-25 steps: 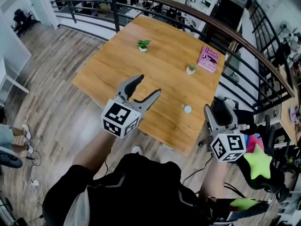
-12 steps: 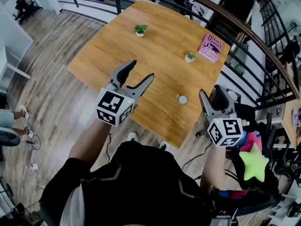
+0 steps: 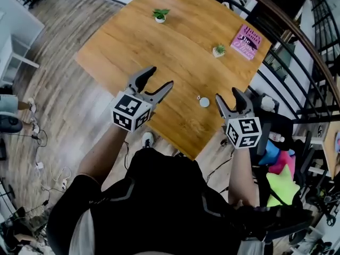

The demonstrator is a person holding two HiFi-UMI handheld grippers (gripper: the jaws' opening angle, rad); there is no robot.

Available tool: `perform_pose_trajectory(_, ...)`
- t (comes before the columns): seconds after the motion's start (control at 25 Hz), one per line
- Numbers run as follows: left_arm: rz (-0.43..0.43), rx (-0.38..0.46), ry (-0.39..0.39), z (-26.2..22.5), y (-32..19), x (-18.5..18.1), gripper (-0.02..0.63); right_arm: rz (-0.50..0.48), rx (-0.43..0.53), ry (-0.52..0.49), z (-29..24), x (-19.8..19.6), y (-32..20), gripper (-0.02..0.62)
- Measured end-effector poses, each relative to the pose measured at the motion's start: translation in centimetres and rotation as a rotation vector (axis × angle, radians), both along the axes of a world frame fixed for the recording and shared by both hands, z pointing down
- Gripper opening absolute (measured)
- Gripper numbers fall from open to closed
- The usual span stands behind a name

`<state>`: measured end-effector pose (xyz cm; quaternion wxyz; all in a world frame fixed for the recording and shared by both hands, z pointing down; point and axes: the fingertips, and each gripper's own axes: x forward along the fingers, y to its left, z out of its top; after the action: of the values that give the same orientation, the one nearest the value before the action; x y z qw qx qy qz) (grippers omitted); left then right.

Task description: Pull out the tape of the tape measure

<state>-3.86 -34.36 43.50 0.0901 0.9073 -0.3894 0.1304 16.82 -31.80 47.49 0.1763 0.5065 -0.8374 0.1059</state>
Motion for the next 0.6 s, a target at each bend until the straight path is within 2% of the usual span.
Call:
perform_pose_trajectory(0.32,-0.067,-0.140,-0.025,7.8,0.4,0.4,0.301,-0.099,-0.122,0.016,8.4,-0.7,-0.9,0.278)
perform_pose_trajectory(0.6,-0.127,-0.230,-0.069,13.8,0.7,-0.3,0.283,-0.138,-0.234,0.055,15.7,-0.8,-0.9,0.278)
